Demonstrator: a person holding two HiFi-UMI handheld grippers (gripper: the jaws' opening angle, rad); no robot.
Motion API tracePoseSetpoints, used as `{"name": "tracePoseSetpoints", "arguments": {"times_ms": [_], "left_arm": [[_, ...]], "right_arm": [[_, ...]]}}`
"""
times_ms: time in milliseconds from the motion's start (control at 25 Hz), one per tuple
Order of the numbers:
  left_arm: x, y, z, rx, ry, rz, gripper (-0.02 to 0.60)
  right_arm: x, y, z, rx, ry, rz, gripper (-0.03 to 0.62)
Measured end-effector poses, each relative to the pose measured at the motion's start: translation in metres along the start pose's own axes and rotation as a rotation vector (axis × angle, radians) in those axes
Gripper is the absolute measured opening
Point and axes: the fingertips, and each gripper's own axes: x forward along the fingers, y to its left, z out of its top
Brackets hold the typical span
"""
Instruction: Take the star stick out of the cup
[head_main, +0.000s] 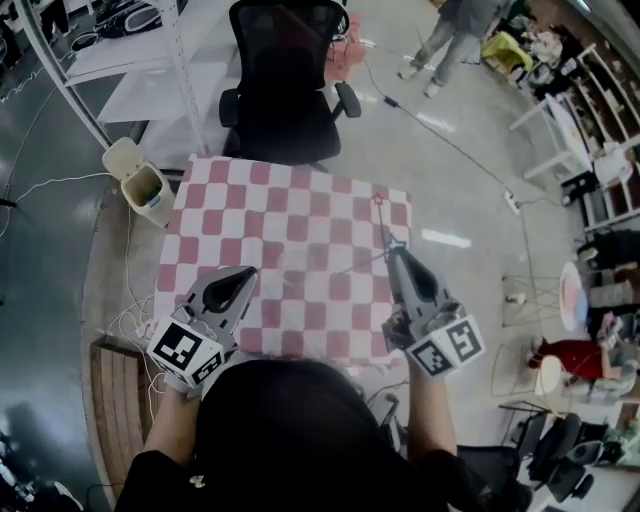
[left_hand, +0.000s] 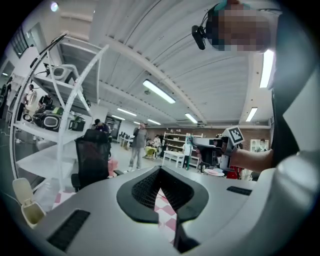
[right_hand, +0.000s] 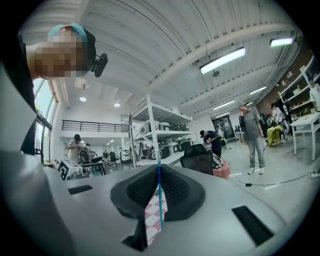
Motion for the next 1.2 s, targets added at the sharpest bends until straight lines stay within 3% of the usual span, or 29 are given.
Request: {"name": "tracePoseSetpoints", "arguments": {"times_ms": [360,720,920,1200], "left_arm": [[0.006,-0.016,0.004,0.014,-0.004,-0.066,0.040],[0.002,-0.016,0.006,0.017,-0.006,-0.075,0.040],[0.000,-0.016,0.004,0.015,-0.003,-0.073,0.040],[-0.002,-0.017,0.000,0.016,0.004,-0.073,0.040]], "right_arm": [[-0.049,-0.008,-0.001,-0.010,-0.025,-0.110,0.029],[-0.056,-0.006,-0.010,-0.003,-0.020,-0.142,0.029],[-0.052,0.000,-0.017,-0.050,0.013,-0.149,0.028],[-0.054,-0.002,-0.022,-0.017,0.004,-0.152,0.028]]}}
